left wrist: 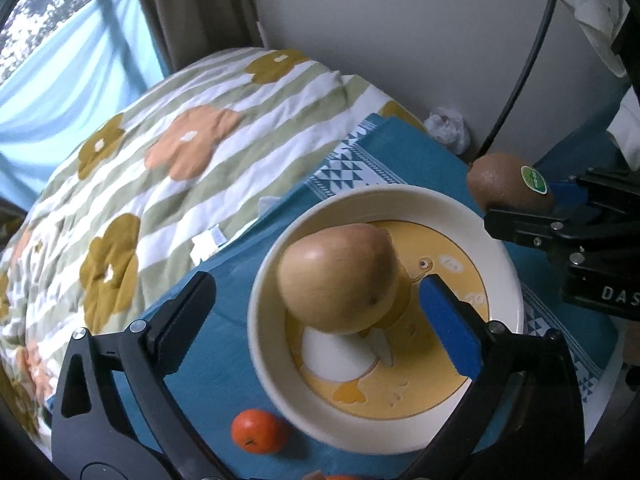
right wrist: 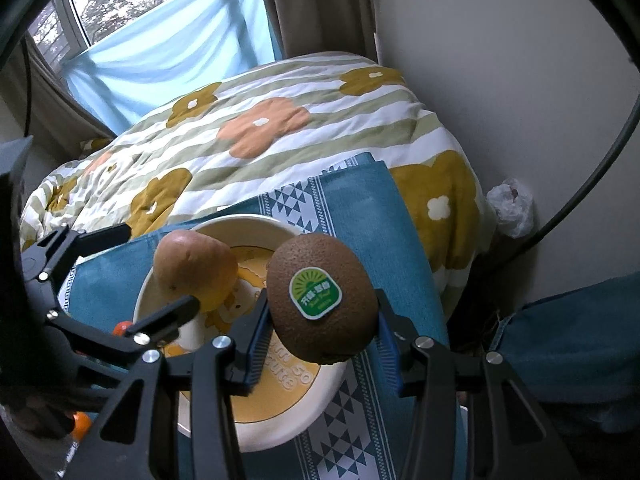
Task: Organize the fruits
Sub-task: 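Lower the apple and kiwi into the bowl and open both grippers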
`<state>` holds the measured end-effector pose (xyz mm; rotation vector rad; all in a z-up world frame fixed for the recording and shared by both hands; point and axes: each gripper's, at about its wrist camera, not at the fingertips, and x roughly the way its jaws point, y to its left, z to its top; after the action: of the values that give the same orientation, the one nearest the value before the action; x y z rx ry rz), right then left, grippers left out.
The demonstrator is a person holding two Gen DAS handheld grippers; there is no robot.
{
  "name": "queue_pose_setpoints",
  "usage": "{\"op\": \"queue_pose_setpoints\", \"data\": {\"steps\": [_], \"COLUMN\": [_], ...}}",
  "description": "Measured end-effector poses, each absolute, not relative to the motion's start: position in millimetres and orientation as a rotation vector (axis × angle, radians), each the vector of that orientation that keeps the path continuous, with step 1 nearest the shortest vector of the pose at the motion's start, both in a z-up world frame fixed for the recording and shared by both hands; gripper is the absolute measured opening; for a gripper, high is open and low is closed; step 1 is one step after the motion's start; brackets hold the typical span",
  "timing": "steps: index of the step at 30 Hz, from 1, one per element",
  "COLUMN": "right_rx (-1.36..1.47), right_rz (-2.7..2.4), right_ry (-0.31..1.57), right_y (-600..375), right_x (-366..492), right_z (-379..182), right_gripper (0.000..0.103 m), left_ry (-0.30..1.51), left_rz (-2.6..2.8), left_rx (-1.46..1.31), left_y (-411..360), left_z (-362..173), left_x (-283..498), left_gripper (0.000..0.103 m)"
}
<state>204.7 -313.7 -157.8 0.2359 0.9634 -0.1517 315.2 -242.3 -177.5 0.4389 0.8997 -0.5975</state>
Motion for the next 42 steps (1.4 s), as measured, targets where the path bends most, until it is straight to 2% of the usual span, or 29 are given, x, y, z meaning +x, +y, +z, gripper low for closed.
{"op": "queue_pose_setpoints", "data": {"steps": [18,36,39,40,42], "right_rx": [0.185,0.174,0.139,0.128,0.106], "right_rz": [-0.031,0.034,0.027,0.025,0.022], "right_ry": [0.992,1.045,1.022,1.018,1.001], "right_y": [-299,-290,-285,-284,-282], "right_x": [238,242,241,241,241], "right_z": [-176,-210,-208,-208,-206], "right_gripper": [0.044,0.044,0.049,0.060,0.070], "left_ry": [0.930,0.953,0.952,0.952,0.951], "left_rz": [-0.471,-0.447,-0.444,-0.444,-0.443], "left_rx": [0.341,0.280,0.279,0.278,0.276], "left_y": [-186,-169,-166,-165,-165], "left_z": [-160,-164,-164,-164,-164], "left_x": [303,298,297,297,297], "left_gripper": [0.103,0.103,0.103,0.103,0.103]}}
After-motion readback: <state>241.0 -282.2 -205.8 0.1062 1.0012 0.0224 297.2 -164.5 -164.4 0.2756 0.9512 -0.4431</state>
